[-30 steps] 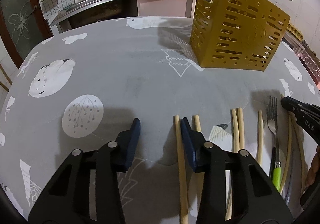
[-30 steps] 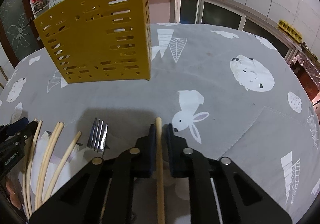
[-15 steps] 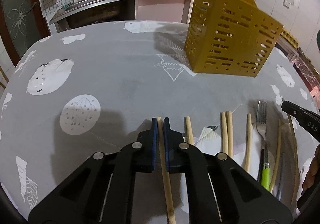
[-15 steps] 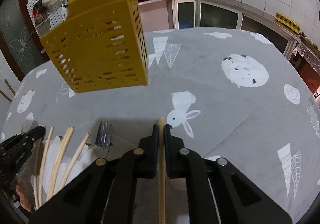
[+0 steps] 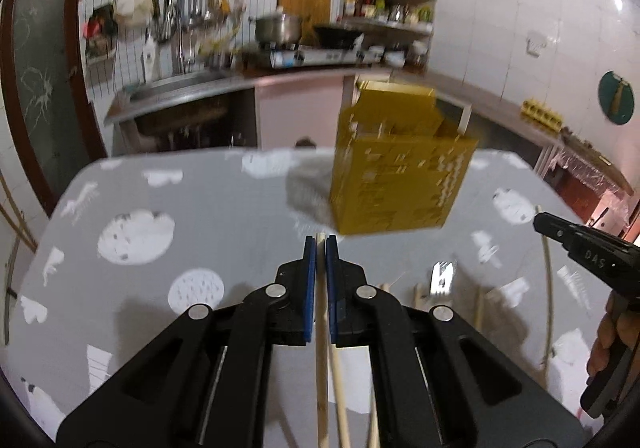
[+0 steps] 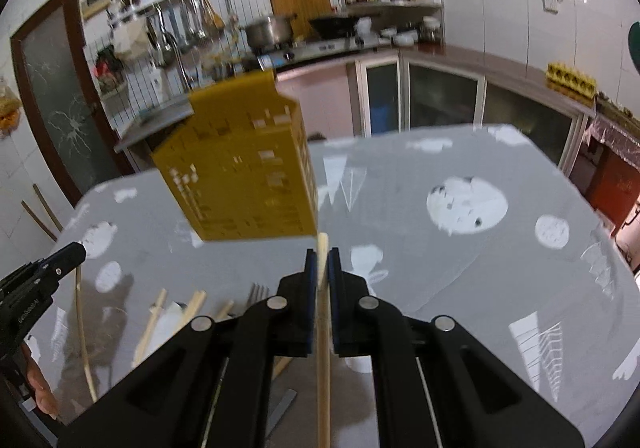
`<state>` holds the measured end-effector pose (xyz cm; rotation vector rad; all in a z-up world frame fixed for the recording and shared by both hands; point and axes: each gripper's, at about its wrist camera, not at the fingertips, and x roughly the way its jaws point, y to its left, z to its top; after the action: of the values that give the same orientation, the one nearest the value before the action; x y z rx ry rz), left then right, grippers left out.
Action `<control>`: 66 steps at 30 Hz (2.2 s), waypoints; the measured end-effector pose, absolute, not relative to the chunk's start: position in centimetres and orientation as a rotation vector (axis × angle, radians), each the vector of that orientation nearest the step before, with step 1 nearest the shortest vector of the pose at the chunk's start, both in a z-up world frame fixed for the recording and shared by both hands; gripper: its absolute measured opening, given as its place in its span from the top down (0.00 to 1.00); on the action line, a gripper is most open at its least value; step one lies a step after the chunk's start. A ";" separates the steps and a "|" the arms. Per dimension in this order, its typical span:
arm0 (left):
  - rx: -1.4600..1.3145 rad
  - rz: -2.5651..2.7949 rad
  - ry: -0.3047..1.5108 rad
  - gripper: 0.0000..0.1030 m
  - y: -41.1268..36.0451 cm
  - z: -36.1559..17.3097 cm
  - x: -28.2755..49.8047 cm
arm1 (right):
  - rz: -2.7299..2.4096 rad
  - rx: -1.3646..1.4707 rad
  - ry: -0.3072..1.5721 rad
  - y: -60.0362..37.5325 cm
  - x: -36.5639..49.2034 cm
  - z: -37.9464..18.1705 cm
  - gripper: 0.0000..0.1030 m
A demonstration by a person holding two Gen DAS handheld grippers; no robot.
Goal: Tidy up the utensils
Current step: 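Carry both held chopsticks up over the yellow slotted holder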
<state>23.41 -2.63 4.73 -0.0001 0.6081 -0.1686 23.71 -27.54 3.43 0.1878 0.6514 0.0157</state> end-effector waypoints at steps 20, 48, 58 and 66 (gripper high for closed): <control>-0.028 -0.195 0.367 0.97 -3.1 12.5 20.6 | 0.035 0.180 0.329 -26.9 20.5 10.6 0.94; -0.042 -0.211 0.128 0.97 -7.8 23.0 31.6 | 0.045 0.269 0.005 -27.2 32.4 20.4 0.94; -0.044 -0.194 0.189 0.97 -7.4 18.4 36.6 | 0.050 0.266 -0.028 -27.2 37.0 17.8 0.94; -0.051 -0.182 0.271 0.97 -7.3 14.4 38.0 | 0.053 0.219 0.056 -26.6 39.7 13.1 0.94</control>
<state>38.05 -7.34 14.44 -0.0514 0.2709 -0.1820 39.65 -26.63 13.14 0.2192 0.0562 0.0529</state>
